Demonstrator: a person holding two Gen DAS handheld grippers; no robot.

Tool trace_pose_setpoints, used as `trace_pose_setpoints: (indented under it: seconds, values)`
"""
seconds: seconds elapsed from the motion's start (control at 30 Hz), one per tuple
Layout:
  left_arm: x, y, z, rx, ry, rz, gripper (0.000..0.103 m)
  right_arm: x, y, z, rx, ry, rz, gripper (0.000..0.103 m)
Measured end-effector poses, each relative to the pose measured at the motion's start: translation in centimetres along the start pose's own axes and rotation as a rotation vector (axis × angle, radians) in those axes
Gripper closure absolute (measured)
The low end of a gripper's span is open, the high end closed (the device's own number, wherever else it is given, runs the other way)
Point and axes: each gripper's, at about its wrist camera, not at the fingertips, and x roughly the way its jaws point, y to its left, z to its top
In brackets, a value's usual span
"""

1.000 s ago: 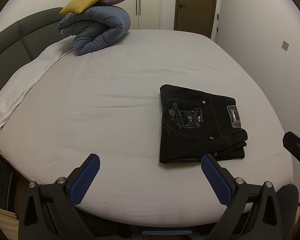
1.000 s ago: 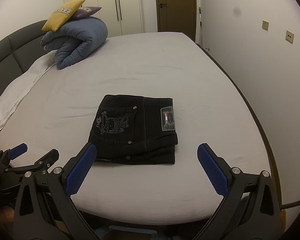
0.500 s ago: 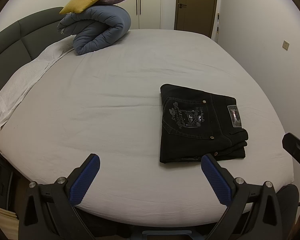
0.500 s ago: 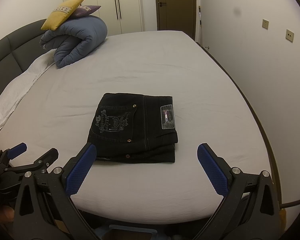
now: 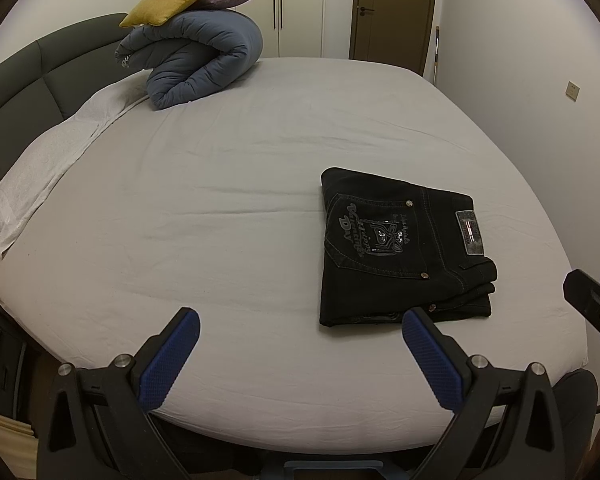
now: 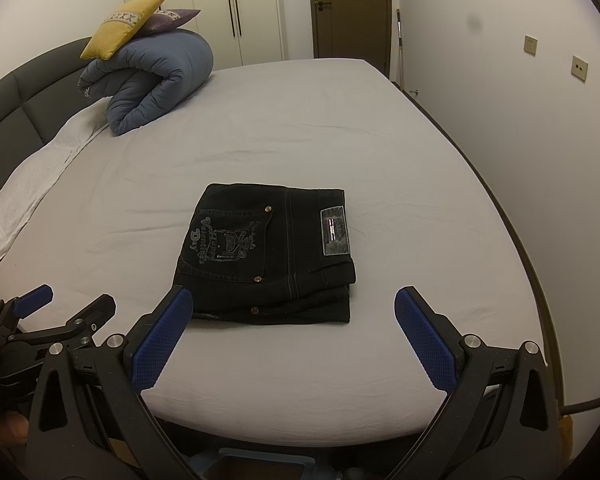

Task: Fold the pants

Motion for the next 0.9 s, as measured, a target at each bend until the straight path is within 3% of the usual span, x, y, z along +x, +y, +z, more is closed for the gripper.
trace_pose_setpoints:
  seconds: [0.9]
  values:
    - [0.07,-0.03,-0.05,0.000,0.006,-0.004,0.000,0.43,-0.20,-0.30,-0.002,0.015,0.002,0.000]
